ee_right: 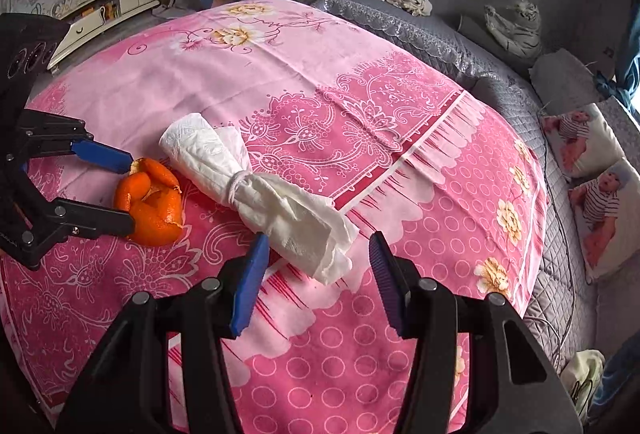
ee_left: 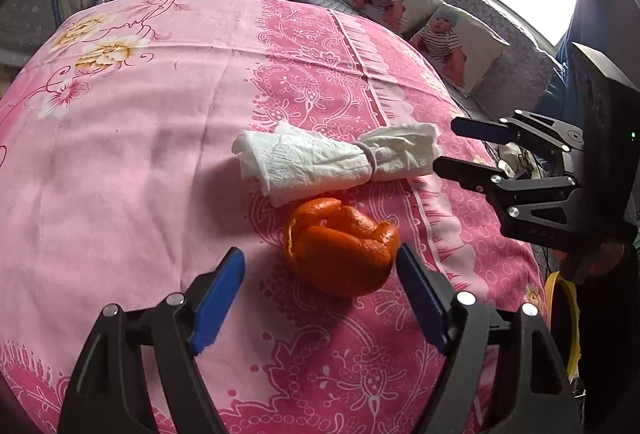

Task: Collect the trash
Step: 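Close the left gripper on the orange while the right gripper grasps the white tissue, then carry the orange and white tissue over the yellow-rimmed bin with both grippers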

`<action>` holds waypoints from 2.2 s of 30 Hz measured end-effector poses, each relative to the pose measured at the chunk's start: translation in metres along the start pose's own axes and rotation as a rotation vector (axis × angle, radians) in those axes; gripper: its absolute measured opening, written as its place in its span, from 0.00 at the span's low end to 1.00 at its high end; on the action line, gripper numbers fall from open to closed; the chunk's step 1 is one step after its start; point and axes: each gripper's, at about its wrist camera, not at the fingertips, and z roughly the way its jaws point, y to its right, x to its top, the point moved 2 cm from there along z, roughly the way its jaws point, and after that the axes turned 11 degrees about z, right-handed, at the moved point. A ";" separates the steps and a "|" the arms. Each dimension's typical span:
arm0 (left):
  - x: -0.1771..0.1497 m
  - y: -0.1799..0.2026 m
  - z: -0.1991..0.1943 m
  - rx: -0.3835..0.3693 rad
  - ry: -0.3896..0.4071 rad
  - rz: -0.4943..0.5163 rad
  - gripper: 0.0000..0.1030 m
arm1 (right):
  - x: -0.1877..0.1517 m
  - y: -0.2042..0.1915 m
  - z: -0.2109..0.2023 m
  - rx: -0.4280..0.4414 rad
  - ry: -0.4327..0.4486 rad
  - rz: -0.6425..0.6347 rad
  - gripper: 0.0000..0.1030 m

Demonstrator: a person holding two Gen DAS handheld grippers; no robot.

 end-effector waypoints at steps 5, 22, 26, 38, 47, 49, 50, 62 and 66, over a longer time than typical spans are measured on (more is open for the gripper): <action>0.004 0.003 0.007 -0.012 -0.017 0.028 0.72 | 0.003 -0.007 0.024 0.025 -0.076 -0.074 0.47; 0.021 0.007 0.028 -0.036 -0.036 0.060 0.44 | 0.019 0.000 0.057 0.153 -0.156 -0.046 0.18; 0.021 0.009 0.024 -0.027 -0.029 0.066 0.41 | 0.019 0.003 0.052 0.147 -0.125 -0.007 0.13; 0.023 0.024 -0.016 -0.025 0.054 0.086 0.39 | 0.025 0.037 -0.010 0.070 0.020 0.167 0.13; 0.021 0.060 -0.051 -0.041 0.127 0.166 0.39 | -0.014 0.067 -0.083 -0.040 0.106 0.323 0.13; 0.022 0.073 -0.056 -0.054 0.143 0.188 0.39 | -0.027 0.073 -0.099 -0.072 0.119 0.360 0.13; 0.023 0.081 -0.060 -0.057 0.152 0.201 0.39 | -0.035 0.075 -0.107 -0.087 0.127 0.375 0.13; 0.021 0.184 -0.099 -0.169 0.241 0.366 0.39 | -0.134 0.107 -0.195 -0.221 0.224 0.616 0.13; 0.018 0.219 -0.110 -0.207 0.265 0.427 0.39 | -0.170 0.116 -0.225 -0.273 0.267 0.702 0.13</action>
